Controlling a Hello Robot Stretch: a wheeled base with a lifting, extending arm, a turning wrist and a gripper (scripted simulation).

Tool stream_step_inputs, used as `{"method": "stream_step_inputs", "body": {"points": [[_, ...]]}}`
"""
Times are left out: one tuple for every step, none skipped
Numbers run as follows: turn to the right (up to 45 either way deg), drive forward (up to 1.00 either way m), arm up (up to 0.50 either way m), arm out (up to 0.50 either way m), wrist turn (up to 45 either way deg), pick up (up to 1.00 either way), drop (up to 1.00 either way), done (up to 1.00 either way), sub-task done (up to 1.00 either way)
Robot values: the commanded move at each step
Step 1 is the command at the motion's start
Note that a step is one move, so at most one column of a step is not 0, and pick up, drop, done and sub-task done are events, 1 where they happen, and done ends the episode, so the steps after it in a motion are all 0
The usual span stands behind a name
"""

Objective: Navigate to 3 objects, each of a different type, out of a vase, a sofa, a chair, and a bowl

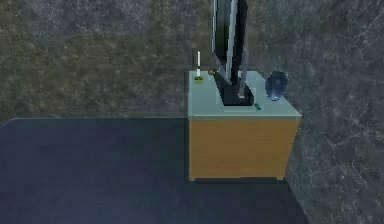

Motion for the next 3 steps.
{"method": "stream_step_inputs", "body": {"points": [[15.0, 0.0, 0.0, 0.0, 0.0, 0.0, 0.0, 0.0, 0.0], [0.0, 0.8, 0.0, 0.0, 0.0, 0.0, 0.0, 0.0, 0.0], [15.0, 0.0, 0.0, 0.0, 0.0, 0.0, 0.0, 0.0, 0.0]]}}
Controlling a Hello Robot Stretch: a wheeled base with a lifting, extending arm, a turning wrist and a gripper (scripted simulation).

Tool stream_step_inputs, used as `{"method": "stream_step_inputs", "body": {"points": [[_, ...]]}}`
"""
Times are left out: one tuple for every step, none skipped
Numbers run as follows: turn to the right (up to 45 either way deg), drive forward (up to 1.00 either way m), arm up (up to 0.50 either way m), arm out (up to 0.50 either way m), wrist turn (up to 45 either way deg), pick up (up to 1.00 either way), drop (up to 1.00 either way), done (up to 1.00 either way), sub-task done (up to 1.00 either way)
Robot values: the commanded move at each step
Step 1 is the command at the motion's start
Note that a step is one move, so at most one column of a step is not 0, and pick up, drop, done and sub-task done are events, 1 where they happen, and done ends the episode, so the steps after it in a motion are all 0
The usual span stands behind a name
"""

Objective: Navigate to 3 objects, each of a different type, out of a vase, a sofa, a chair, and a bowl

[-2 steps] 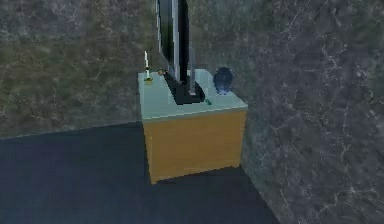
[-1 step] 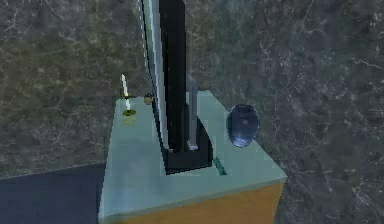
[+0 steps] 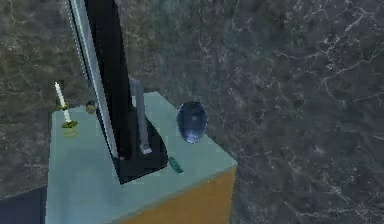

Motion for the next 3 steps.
{"method": "stream_step_inputs", "body": {"points": [[0.0, 0.0, 0.0, 0.0, 0.0, 0.0, 0.0, 0.0, 1.0], [-45.0, 0.0, 0.0, 0.0, 0.0, 0.0, 0.0, 0.0, 0.0], [-45.0, 0.0, 0.0, 0.0, 0.0, 0.0, 0.0, 0.0, 0.0]]}}
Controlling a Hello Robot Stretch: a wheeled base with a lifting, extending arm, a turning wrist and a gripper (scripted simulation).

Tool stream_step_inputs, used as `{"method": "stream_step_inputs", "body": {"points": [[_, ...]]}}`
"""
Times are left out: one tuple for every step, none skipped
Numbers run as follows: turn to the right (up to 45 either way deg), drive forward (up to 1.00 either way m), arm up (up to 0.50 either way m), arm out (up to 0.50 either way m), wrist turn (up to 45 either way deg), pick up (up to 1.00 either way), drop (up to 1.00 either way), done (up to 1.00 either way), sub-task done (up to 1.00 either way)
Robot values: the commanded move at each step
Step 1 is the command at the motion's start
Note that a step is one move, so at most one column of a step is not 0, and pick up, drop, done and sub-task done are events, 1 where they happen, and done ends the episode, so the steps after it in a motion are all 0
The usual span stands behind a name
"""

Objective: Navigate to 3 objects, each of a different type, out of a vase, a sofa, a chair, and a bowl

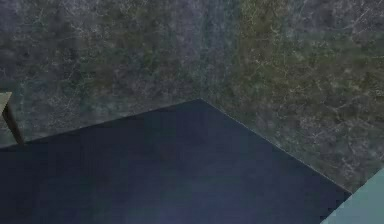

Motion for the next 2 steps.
{"method": "stream_step_inputs", "body": {"points": [[-15.0, 0.0, 0.0, 0.0, 0.0, 0.0, 0.0, 0.0, 0.0], [0.0, 0.6, 0.0, 0.0, 0.0, 0.0, 0.0, 0.0, 0.0]]}}
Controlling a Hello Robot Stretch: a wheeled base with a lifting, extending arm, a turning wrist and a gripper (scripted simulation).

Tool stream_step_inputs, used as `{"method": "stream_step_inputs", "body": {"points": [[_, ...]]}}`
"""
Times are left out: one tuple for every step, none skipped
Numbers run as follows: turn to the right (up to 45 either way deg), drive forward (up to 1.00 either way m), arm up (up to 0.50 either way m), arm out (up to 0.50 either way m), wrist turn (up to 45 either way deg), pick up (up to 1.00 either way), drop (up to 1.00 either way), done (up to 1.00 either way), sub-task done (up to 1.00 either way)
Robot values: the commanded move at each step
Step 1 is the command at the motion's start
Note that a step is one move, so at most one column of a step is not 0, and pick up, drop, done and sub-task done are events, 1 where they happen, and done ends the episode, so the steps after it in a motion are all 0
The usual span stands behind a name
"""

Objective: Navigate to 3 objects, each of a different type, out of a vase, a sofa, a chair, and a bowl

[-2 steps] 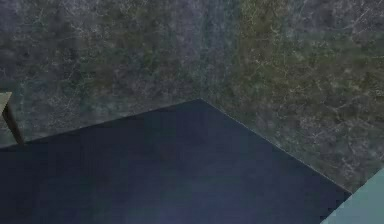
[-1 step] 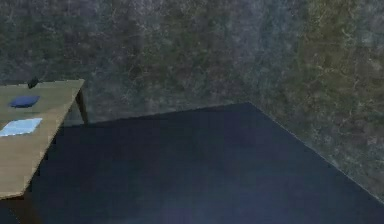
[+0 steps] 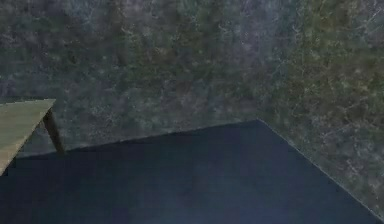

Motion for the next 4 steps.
{"method": "stream_step_inputs", "body": {"points": [[-24.0, 0.0, 0.0, 0.0, 0.0, 0.0, 0.0, 0.0, 0.0], [0.0, 0.9, 0.0, 0.0, 0.0, 0.0, 0.0, 0.0, 0.0], [-45.0, 0.0, 0.0, 0.0, 0.0, 0.0, 0.0, 0.0, 0.0], [0.0, 0.0, 0.0, 0.0, 0.0, 0.0, 0.0, 1.0, 0.0]]}}
